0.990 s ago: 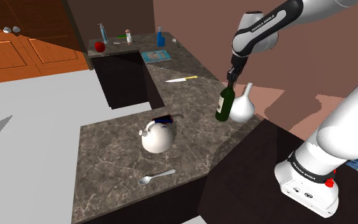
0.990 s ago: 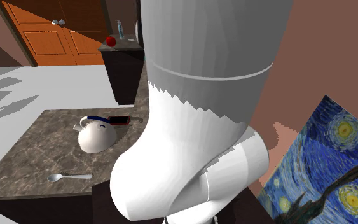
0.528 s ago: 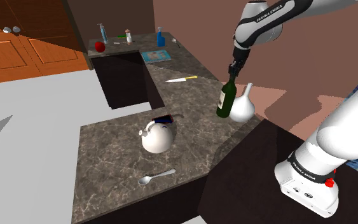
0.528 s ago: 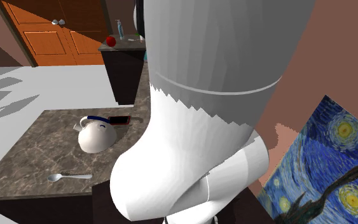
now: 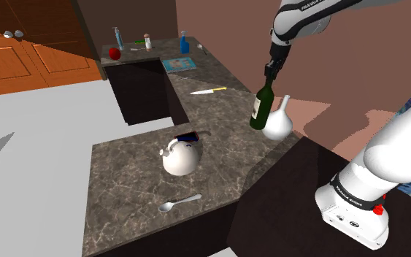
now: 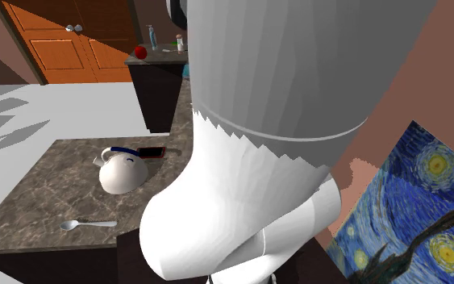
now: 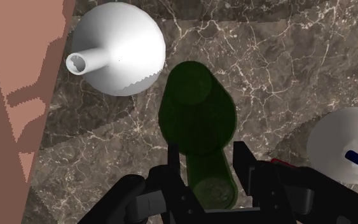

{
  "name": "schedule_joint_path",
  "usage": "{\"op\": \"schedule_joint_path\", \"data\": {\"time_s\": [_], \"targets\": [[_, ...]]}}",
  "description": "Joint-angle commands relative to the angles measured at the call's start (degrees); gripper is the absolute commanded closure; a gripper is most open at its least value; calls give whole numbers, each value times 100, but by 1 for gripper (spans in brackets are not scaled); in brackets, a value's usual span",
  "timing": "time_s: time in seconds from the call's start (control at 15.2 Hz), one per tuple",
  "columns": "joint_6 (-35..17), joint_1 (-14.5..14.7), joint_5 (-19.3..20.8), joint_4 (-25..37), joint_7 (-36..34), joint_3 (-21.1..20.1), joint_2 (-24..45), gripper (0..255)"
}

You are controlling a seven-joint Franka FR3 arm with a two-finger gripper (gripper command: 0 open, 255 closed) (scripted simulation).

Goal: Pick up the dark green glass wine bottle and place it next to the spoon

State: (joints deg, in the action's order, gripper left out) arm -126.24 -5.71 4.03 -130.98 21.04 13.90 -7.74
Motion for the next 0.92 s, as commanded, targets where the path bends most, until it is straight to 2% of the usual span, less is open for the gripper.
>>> {"op": "schedule_joint_path", "data": {"time_s": [0.0,0.86], "targets": [[149,-2,13,83,-3,-5,-67,255],[1167,8,49,785,-22,-55,-388,255]]}}
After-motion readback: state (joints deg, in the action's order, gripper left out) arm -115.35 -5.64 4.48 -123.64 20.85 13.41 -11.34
